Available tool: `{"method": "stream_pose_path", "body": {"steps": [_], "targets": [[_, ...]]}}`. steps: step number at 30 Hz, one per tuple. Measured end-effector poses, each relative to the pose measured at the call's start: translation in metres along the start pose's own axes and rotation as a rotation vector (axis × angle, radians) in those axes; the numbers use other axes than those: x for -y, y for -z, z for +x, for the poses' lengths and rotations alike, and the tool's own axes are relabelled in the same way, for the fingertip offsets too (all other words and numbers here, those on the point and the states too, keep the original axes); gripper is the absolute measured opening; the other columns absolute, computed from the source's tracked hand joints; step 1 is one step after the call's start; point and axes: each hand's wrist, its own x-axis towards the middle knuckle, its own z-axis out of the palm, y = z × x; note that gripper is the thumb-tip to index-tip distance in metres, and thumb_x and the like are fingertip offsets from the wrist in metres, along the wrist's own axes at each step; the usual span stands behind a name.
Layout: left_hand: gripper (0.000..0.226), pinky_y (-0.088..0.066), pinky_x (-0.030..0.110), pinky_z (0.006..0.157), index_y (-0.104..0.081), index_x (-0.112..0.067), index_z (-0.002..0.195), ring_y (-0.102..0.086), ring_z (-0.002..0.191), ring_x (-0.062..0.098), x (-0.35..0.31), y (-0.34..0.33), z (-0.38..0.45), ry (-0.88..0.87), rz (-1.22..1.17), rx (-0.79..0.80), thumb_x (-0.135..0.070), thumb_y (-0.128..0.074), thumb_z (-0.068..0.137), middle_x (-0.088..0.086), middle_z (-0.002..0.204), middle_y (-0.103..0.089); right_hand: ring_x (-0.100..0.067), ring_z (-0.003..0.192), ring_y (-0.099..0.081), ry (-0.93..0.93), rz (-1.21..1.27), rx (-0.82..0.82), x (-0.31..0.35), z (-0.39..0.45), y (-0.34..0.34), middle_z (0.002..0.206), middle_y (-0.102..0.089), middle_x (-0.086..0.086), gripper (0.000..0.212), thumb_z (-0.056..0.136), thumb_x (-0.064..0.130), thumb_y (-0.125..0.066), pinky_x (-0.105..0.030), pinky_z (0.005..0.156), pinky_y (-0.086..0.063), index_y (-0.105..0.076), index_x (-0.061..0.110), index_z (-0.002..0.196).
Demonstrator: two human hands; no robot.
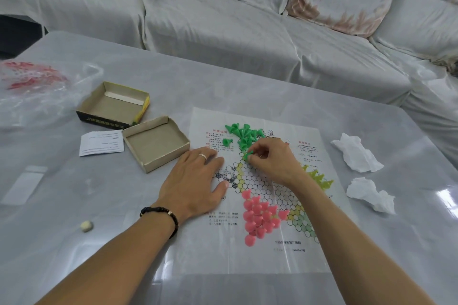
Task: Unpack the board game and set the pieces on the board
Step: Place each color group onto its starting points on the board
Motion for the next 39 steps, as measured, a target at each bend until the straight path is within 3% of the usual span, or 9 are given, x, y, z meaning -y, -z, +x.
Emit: {"method": "stream_pose_path", "body": {"steps": [11,13,19,23,28,32,39], "targets": [[0.052,-0.016,0.033,0.114,-0.049,-0.025,0.131,-0.03,0.134,0.017,-0.001,0.003,0.0,0.001,-0.011,0.003,-0.053,-0.046,0.088,-0.001,0.142,-0.041,-0.006,0.073,-0.059,0.032,-0.082,0.075,0.003,0.0,-0.006,0.083,-0.065,0.004,0.011,0.084,0.016,-0.068,-0.02,0.07,-0.05,-0.068,0.017,0.095],[0.053,-0.016,0.032,0.114,-0.049,-0.026,0.131,-0.03,0.134,0.017,-0.001,0.003,0.0,0.002,-0.011,0.01,-0.054,-0.044,0.087,-0.002,0.141,-0.041,-0.007,0.073,-0.061,0.02,-0.045,0.045,0.003,0.001,-0.004,0.083,-0.066,0.005,0.018,0.082,0.015,-0.065,-0.02,0.071,-0.051,-0.067,0.019,0.099],[0.05,-0.015,0.032,0.114,-0.049,-0.026,0.129,-0.029,0.134,0.015,-0.001,0.004,0.0,0.01,-0.03,0.01,-0.053,-0.046,0.088,-0.004,0.141,-0.04,-0.009,0.075,-0.064,-0.018,-0.059,-0.119,0.011,0.025,0.005,0.081,-0.068,0.005,0.009,0.087,0.025,-0.063,-0.024,0.071,-0.054,-0.07,0.02,0.085],[0.049,-0.013,0.031,0.115,-0.046,-0.028,0.13,-0.025,0.135,0.014,-0.002,0.003,0.0,0.014,-0.036,0.017,-0.054,-0.043,0.088,-0.006,0.142,-0.038,-0.01,0.08,-0.065,-0.051,-0.175,0.002,0.021,0.045,-0.001,0.088,-0.069,0.003,0.015,0.082,0.032,-0.073,-0.025,0.071,-0.055,-0.073,0.018,0.089],[0.048,-0.014,0.031,0.115,-0.046,-0.028,0.128,-0.026,0.135,0.014,-0.001,0.002,0.0,0.017,-0.047,0.013,-0.054,-0.043,0.088,-0.005,0.141,-0.038,-0.015,0.084,-0.064,-0.053,-0.271,0.034,0.028,0.053,-0.004,0.097,-0.067,-0.001,0.022,0.08,0.009,-0.069,-0.024,0.069,-0.052,-0.071,0.019,0.1],[0.047,-0.015,0.03,0.115,-0.047,-0.028,0.126,-0.027,0.134,0.014,-0.001,0.001,0.0,0.015,-0.043,0.011,-0.054,-0.044,0.087,-0.006,0.14,-0.039,-0.01,0.081,-0.061,0.004,-0.252,0.064,0.025,0.05,0.0,0.09,-0.066,0.004,0.034,0.082,0.004,-0.062,-0.023,0.072,-0.052,-0.066,0.017,0.114],[0.048,-0.017,0.032,0.114,-0.048,-0.027,0.127,-0.029,0.133,0.015,-0.002,0.002,0.0,0.009,-0.035,0.01,-0.053,-0.046,0.088,-0.005,0.14,-0.04,-0.005,0.08,-0.064,0.021,-0.028,-0.068,0.012,0.03,0.016,0.085,-0.069,0.008,0.006,0.086,0.016,-0.068,-0.017,0.071,-0.05,-0.072,0.018,0.09]]}}
